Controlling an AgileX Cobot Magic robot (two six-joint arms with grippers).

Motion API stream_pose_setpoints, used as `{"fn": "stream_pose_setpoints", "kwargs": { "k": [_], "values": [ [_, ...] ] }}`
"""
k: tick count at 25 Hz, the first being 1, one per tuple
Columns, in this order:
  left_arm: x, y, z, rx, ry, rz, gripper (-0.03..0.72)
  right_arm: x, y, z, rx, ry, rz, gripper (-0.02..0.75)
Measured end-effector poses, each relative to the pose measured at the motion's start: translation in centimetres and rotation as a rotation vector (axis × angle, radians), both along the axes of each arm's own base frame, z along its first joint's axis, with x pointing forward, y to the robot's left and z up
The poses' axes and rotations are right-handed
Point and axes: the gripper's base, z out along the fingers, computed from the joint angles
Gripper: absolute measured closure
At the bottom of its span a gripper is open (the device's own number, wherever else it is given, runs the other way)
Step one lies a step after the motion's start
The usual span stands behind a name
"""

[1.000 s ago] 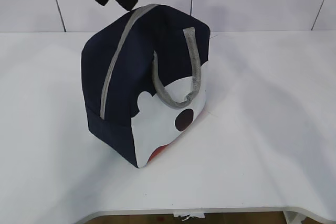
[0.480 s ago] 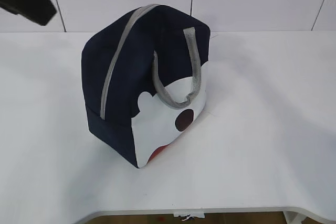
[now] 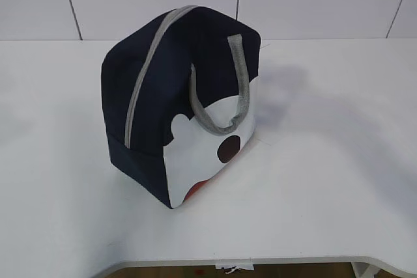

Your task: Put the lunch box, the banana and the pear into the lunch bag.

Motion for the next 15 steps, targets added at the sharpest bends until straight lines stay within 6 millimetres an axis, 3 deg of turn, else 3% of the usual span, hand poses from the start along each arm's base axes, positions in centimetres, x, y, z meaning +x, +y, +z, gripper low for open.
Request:
{"fn": "stream_pose_setpoints", "kwargs": {
  "k": [4, 5, 6, 7, 11, 12, 14, 15],
  "values": [
    [-3.7, 2.0, 0.2, -0.046, -0.081, -0.001, 0.228, -4.9, -0.6, -0.8, 0.054, -0.076, 0.022, 0.234],
    [-3.7, 2.0, 0.2, -0.046, -0.081, -0.001, 0.228, -6.0, -0.8, -1.0, 0.063, -0.093, 0.027, 0.234],
    [-3.7, 2.0, 0.2, -0.046, -0.081, -0.001, 0.228, -6.7, -0.9, -1.3, 0.068, -0.106, 0.029, 0.234],
    [-6.0, 3.2, -0.2, -0.08, -0.127, -0.007, 0.231, -7.5, -1.0, -1.6, 0.072, -0.117, 0.031, 0.234],
    [-6.3, 3.3, -0.4, -0.083, -0.13, -0.007, 0.232, -10.0, -1.5, -3.6, 0.083, -0.149, 0.036, 0.234],
    [-8.7, 4.6, -2.4, -0.103, -0.152, -0.012, 0.233, -10.5, -1.6, -4.0, 0.085, -0.156, 0.036, 0.234],
    [-8.7, 4.5, -2.5, -0.102, -0.148, -0.013, 0.234, -11.7, -1.8, -5.2, 0.088, -0.172, 0.037, 0.233],
    [-10.3, 5.4, -2.4, -0.131, -0.202, -0.014, 0.234, -12.2, -1.9, -5.7, 0.09, -0.179, 0.037, 0.233]
  ]
}}
